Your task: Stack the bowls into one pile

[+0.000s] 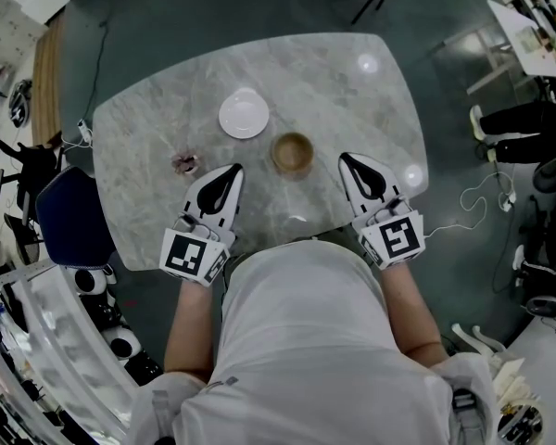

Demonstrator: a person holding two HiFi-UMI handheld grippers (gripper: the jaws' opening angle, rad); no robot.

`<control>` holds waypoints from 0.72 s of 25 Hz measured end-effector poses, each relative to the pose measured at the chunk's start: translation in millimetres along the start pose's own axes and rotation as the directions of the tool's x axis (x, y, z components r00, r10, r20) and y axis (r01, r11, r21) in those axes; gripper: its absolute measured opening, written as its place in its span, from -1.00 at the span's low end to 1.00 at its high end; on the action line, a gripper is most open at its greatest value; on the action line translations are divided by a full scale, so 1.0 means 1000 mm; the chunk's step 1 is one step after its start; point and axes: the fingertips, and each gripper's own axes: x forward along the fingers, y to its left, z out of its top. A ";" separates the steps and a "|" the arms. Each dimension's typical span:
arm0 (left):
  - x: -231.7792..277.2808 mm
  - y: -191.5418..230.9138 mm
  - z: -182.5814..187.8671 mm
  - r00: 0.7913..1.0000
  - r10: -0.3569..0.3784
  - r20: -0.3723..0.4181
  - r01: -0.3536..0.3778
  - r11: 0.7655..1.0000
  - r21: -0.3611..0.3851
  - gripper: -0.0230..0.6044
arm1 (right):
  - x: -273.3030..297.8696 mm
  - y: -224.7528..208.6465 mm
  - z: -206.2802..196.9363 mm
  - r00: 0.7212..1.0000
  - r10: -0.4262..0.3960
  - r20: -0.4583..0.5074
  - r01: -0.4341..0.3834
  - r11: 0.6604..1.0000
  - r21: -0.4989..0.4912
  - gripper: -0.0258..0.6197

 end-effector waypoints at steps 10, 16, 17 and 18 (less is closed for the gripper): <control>-0.005 -0.004 0.003 1.000 0.010 0.005 -0.010 1.000 -0.005 -0.92 | -0.003 0.008 -0.003 1.000 0.006 0.006 -0.006 1.000 -0.002 -0.89; -0.012 -0.002 0.004 0.999 0.042 0.005 -0.042 0.999 -0.010 -0.92 | -0.001 0.010 -0.007 1.000 0.027 -0.011 -0.027 1.000 0.008 -0.89; -0.014 -0.002 0.003 0.999 0.048 0.006 -0.048 0.999 -0.011 -0.92 | -0.001 0.011 -0.007 0.999 0.032 -0.013 -0.032 0.999 0.010 -0.89; -0.016 -0.001 0.003 0.998 0.055 0.007 -0.055 0.998 -0.012 -0.92 | 0.000 0.012 -0.008 0.999 0.036 -0.015 -0.036 0.999 0.012 -0.89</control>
